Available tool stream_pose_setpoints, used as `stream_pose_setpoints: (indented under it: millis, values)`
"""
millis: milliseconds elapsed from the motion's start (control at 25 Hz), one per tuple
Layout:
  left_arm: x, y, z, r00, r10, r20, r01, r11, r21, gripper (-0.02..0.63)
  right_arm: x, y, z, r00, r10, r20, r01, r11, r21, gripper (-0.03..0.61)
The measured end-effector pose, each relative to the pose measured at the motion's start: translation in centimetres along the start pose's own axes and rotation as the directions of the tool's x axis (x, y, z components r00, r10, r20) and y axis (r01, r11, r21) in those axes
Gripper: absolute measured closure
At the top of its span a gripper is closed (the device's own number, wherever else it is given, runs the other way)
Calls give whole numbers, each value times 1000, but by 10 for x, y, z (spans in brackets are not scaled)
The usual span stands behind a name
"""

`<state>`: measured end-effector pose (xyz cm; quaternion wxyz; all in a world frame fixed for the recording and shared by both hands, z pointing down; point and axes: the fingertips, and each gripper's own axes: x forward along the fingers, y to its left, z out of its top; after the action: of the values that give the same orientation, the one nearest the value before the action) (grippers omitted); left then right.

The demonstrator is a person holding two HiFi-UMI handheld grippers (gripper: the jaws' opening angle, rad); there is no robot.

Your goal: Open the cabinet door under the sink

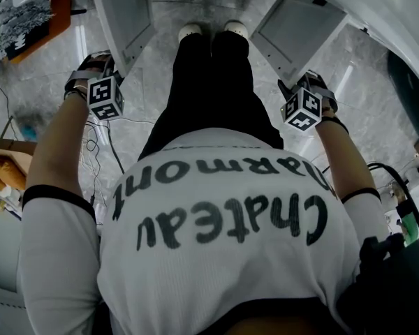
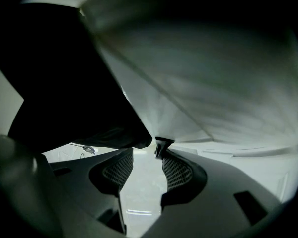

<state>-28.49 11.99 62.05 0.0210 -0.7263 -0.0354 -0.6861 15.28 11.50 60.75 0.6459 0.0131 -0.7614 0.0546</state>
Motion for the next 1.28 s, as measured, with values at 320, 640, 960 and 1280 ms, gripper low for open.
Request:
stream_pose_setpoints:
  millis: [320,640,960,1280]
  values:
    - [-7,3,2,1000,-5,25,5,1000,15,442,0,1,-8,1000,10,-3,-10,999,-42,396]
    - [-4,-1,-23,1000,4,-1,-4,998,64,442,-2,5,-21,1000,17,-7,-18,997,-77,393]
    - [-6,-1,-37,1000,-5,-3,6,990,143,443,-3,7,-26,999,38,-13,-39,992,-117,382]
    - [-10,-2,-52,1000,-27,0,26,967,253,443,-8,12,-39,997,71,-29,-75,981,-176,356]
